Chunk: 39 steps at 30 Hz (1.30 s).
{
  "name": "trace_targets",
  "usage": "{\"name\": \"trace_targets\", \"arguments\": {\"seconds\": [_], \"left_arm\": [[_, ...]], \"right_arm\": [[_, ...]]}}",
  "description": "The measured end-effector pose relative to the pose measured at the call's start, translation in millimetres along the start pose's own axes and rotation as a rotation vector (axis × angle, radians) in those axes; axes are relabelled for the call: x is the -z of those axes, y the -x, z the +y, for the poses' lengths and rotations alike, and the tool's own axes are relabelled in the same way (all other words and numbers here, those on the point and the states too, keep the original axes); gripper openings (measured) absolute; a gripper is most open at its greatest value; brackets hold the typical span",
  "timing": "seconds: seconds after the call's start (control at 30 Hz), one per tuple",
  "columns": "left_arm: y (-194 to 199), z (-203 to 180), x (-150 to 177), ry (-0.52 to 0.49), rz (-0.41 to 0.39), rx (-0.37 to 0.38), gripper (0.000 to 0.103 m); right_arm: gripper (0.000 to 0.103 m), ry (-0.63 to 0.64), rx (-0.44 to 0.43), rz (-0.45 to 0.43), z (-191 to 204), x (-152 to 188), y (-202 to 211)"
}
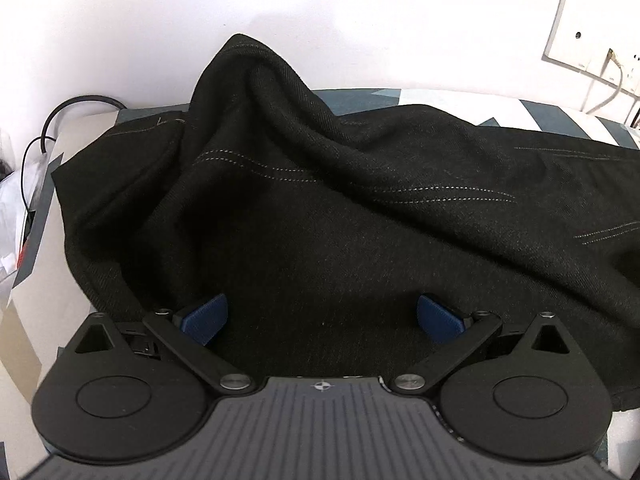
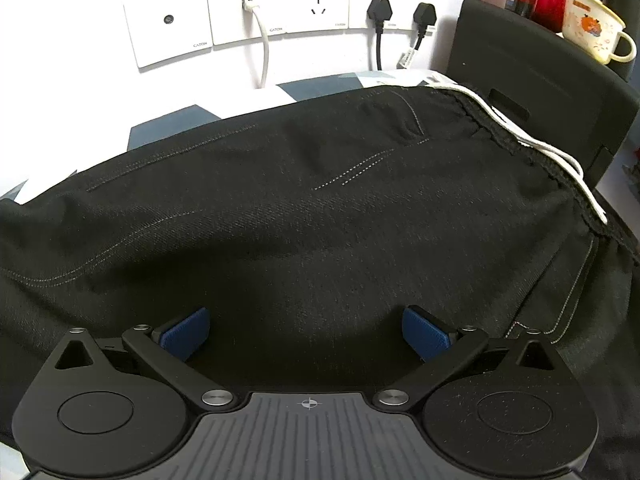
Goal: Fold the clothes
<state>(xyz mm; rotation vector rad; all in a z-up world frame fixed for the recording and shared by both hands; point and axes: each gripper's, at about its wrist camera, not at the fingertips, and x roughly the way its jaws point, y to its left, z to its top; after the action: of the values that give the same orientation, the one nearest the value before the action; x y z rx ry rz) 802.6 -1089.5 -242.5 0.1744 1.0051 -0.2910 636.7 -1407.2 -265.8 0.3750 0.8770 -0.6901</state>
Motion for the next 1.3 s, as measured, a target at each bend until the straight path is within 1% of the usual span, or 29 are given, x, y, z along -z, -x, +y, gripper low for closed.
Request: {"name": "trace_targets", "arguments": {"seconds": [0.07,0.17,0.3,0.4,0.43,0.5,0.57,0.6,0.63,0.67,0.73,0.77,0.8,0.87,0.9,0.97,1.07,1.13,1.2,1.23,1.3], "left_arm": [[-1,1,-2,0.006,0.006,0.0,0.103],[-3,1,-2,-0.001,-0.007,0.005,0.103],[-2,2,6,-0.024,-0.077,0.026,0.103],[1,5,15,-0.059,-0.124,0.051,0.103],[2,7,16,-0.07,-0.126,0.058,0.103],[2,10,13,-0.09,-0.104,0.062,0.103],[4,11,8,-0.096,-0.078,0.036,0.101],[8,14,8,-0.086,-0.071,0.017,0.093],[14,18,9,-0.066,-0.073,0.01,0.088],[21,23,11,-0.035,-0.082,0.015,0.086],[37,41,20,0.065,-0.132,0.067,0.086],[41,49,25,0.107,-0.15,0.071,0.086],[44,56,28,0.144,-0.157,0.053,0.086],[48,71,35,0.217,-0.171,0.018,0.086],[47,77,37,0.25,-0.165,0.012,0.086],[39,84,34,0.298,-0.12,0.026,0.085],[42,83,28,0.33,-0.124,-0.003,0.084],[50,83,26,0.346,-0.142,-0.019,0.085],[57,84,25,0.346,-0.164,-0.048,0.095],[57,85,25,0.333,-0.169,-0.068,0.095],[49,81,20,0.256,-0.152,-0.092,0.095]], "right_arm": [[0.102,0.005,-0.004,-0.008,0,2,1],[0.102,0.005,-0.005,-0.014,-1,3,2],[0.102,0.004,-0.005,-0.018,-1,5,4],[0.102,0.004,-0.004,-0.017,-1,7,4],[0.102,0.002,-0.003,-0.013,-1,6,4],[0.102,0.0,-0.004,-0.001,0,6,5],[0.102,0.006,-0.011,0.009,0,6,5],[0.102,0.009,-0.019,0.015,0,6,6],[0.102,0.011,-0.03,0.021,1,6,7],[0.102,0.008,-0.048,0.026,1,7,9],[0.102,-0.009,-0.096,0.031,0,9,15],[0.102,-0.02,-0.122,0.032,0,10,18],[0.102,-0.032,-0.148,0.032,1,12,21],[0.102,-0.035,-0.169,0.031,7,16,24],[0.102,-0.035,-0.175,0.031,11,17,25],[0.102,-0.02,-0.19,0.032,21,19,26],[0.102,-0.009,-0.205,0.024,34,19,29],[0.102,-0.001,-0.233,0.019,40,18,34],[0.102,0.018,-0.249,0.012,43,16,37],[0.102,0.027,-0.236,0.007,44,15,37],[0.102,0.039,-0.198,0.005,45,15,34]]}}
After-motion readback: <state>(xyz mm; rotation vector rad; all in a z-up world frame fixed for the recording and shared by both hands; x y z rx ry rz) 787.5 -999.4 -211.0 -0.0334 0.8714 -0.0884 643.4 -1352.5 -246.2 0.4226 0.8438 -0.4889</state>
